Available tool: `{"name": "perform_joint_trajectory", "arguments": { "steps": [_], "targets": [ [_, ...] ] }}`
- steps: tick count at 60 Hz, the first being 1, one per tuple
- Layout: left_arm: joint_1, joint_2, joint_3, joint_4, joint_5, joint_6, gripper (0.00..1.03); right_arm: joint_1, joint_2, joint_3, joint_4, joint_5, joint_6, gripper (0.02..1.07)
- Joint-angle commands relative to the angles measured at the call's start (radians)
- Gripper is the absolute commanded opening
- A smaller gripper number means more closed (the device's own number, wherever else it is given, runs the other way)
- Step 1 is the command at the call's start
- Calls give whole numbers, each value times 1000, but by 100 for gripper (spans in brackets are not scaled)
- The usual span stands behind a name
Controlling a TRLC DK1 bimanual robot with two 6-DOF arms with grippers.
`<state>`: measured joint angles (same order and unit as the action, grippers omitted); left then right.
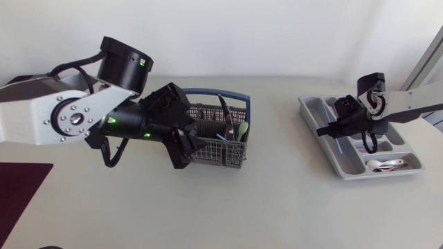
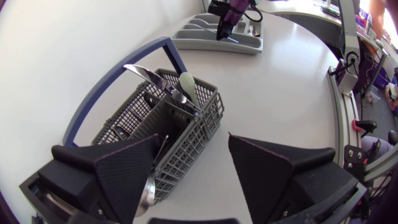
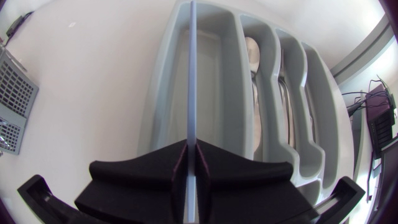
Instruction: Sort the cutlery from the basket into the organizer compartments.
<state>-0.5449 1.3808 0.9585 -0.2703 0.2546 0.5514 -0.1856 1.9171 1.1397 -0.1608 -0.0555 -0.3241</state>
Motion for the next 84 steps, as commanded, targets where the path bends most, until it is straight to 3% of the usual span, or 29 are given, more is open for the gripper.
{"name": "perform_joint_trajectory", "arguments": {
  "steps": [1, 5, 11, 23, 30, 34, 47, 53, 61, 84],
  "targets": [
    [-12, -9, -35, 13, 0, 24, 77, -8, 56, 31, -22, 16, 33, 7],
    [-16, -8, -41, 29, -2, 24, 77, -8, 79, 40, -34, 16, 36, 8],
    [-29, 11, -50, 63, -2, 21, 77, -11, 79, 37, -37, 14, 36, 32],
    [-53, 66, -38, 102, 0, -7, 77, -12, 3, -9, -36, 6, 34, 67],
    [-56, 106, 0, 103, 0, -59, 76, -12, -76, -58, -26, 5, 34, 79],
    [-56, 123, 46, 86, -2, -108, 70, -12, -121, -84, -28, 2, 30, 85],
    [-66, 204, 230, -87, -2, -197, 55, -12, -225, -161, -29, -23, 22, 88],
    [-90, 238, 276, -133, -54, -219, 46, -12, -262, -189, -31, -32, 22, 88],
    [-113, 271, 295, -145, -118, -220, 42, -8, -299, -213, -31, -46, 23, 88],
    [-130, 336, 319, -164, -195, -229, 33, 9, -392, -273, -34, -56, 19, 89]
  ]
}}
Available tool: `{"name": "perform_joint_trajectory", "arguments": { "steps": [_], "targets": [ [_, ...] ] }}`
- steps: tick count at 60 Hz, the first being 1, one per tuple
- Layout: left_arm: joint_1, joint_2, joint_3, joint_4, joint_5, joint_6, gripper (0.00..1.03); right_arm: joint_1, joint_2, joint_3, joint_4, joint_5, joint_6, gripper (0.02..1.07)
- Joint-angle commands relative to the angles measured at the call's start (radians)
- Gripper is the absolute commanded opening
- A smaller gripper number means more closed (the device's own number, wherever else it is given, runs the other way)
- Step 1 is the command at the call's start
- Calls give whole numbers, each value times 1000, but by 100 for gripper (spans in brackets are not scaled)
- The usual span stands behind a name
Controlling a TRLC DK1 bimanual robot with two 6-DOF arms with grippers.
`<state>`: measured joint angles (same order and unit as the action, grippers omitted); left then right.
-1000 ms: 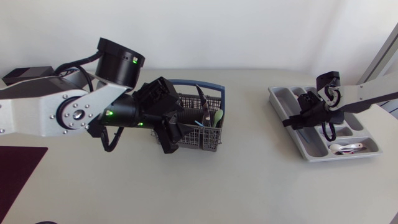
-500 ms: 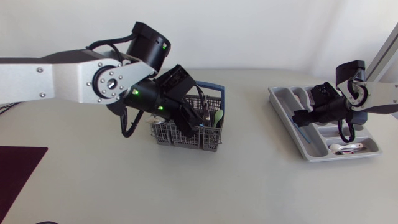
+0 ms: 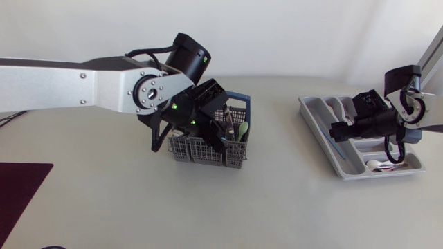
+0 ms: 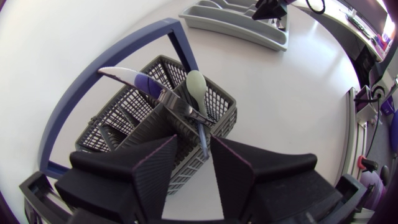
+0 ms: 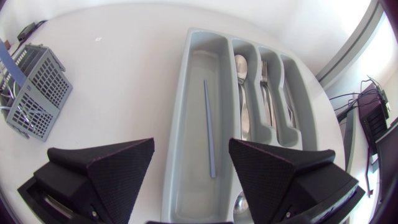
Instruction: Sort the cutlery from the basket into the organizer compartments.
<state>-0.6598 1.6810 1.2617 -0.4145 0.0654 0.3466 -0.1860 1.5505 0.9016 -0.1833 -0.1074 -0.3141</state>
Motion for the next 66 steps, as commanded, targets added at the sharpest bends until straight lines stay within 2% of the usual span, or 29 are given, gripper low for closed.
{"name": "perform_joint_trajectory", "arguments": {
  "steps": [1, 13, 37, 43, 51, 66],
  "targets": [
    [-17, 36, 16, -20, -9, -24, 33, 10, -27, -36, -12, -5, 9, 89],
    [-20, 43, 21, -29, -15, -26, 30, 16, -46, -49, -12, -5, 7, 89],
    [-58, 54, 48, -52, -95, -6, 24, 23, -70, -73, -7, -5, -2, 89],
    [-66, 57, 57, -52, -104, -3, 19, 23, -72, -76, -7, -5, -5, 89],
    [-67, 63, 70, -53, -105, 0, 4, 23, -81, -84, -7, -5, -11, 89],
    [-73, 66, 104, -98, -110, 12, 4, 25, -98, -96, -5, -5, -20, 89]
  ]
}}
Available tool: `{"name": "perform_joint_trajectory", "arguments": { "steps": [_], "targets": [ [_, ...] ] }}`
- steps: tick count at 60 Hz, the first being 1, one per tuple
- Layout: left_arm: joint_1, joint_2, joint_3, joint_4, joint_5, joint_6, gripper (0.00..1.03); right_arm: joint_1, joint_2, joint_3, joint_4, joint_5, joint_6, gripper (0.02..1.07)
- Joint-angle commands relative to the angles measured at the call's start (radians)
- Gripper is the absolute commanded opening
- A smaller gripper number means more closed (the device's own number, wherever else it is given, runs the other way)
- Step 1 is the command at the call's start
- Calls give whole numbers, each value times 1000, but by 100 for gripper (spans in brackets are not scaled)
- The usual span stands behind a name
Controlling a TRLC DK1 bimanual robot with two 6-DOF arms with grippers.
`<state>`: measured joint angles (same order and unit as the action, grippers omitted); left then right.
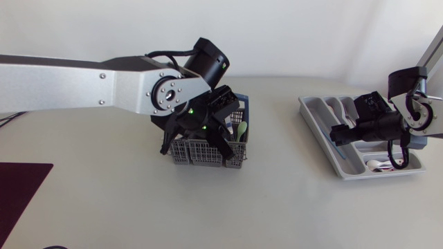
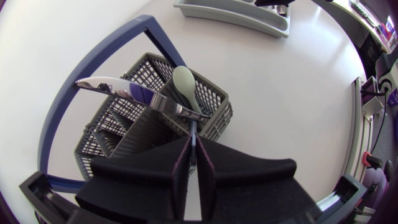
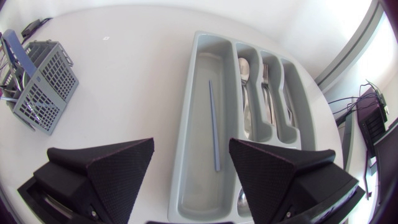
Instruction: Sort the cutlery from the basket into the organizer compartments.
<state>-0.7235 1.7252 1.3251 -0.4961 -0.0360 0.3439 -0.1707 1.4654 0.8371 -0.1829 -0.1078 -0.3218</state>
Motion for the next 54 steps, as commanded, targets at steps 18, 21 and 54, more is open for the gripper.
{"name": "perform_joint_trajectory", "arguments": {
  "steps": [18, 21, 54],
  "targets": [
    [-7, 4, 112, -101, -15, 44, 4, 28, -33, -44, -7, -4, -26, 89],
    [-5, 1, 131, -122, -16, 53, 4, 36, -39, -49, -7, -4, -28, 89],
    [-5, -35, 436, -476, -48, 170, 4, 211, -266, -145, -35, -95, -94, 89]
  ]
}}
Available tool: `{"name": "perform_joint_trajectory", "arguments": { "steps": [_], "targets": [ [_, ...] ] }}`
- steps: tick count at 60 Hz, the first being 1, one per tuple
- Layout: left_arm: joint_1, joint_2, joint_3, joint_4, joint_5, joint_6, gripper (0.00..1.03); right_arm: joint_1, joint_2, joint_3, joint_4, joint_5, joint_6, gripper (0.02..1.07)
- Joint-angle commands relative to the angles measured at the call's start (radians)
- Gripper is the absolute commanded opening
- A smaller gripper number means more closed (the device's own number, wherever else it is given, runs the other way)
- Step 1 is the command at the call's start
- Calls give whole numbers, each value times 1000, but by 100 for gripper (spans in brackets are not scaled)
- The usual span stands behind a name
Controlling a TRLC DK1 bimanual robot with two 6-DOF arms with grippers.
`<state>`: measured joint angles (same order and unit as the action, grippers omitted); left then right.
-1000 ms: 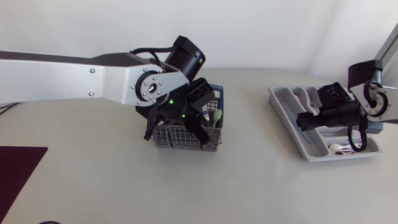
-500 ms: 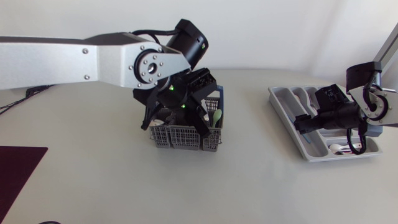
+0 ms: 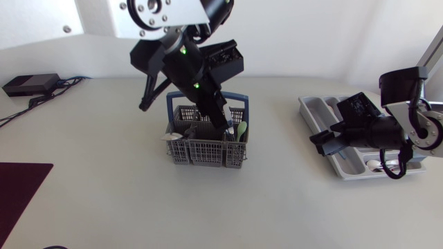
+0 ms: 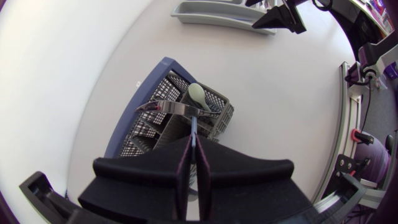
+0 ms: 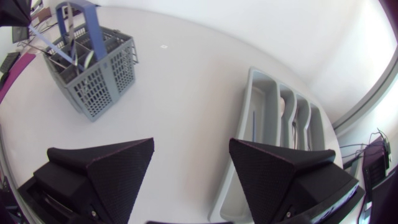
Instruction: Sort the cutlery from the basket into the organizer compartments.
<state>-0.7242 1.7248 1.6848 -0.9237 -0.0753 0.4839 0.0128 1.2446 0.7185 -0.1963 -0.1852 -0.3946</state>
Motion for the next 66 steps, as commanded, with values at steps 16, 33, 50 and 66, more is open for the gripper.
{"name": "perform_joint_trajectory", "arguments": {
  "steps": [16, 33, 50, 66],
  "targets": [
    [28, -21, 340, -342, 114, 35, 4, 142, -224, -45, -65, -94, -20, 89],
    [60, 21, 441, -471, 301, 12, 4, 300, -386, -57, -86, -169, -4, 89],
    [42, 90, 340, -455, 465, -18, 4, 415, -433, -88, -92, -249, -3, 89],
    [34, 154, 337, -452, 601, -30, 4, 446, -422, -116, -58, -250, -1, 84]
  ]
}}
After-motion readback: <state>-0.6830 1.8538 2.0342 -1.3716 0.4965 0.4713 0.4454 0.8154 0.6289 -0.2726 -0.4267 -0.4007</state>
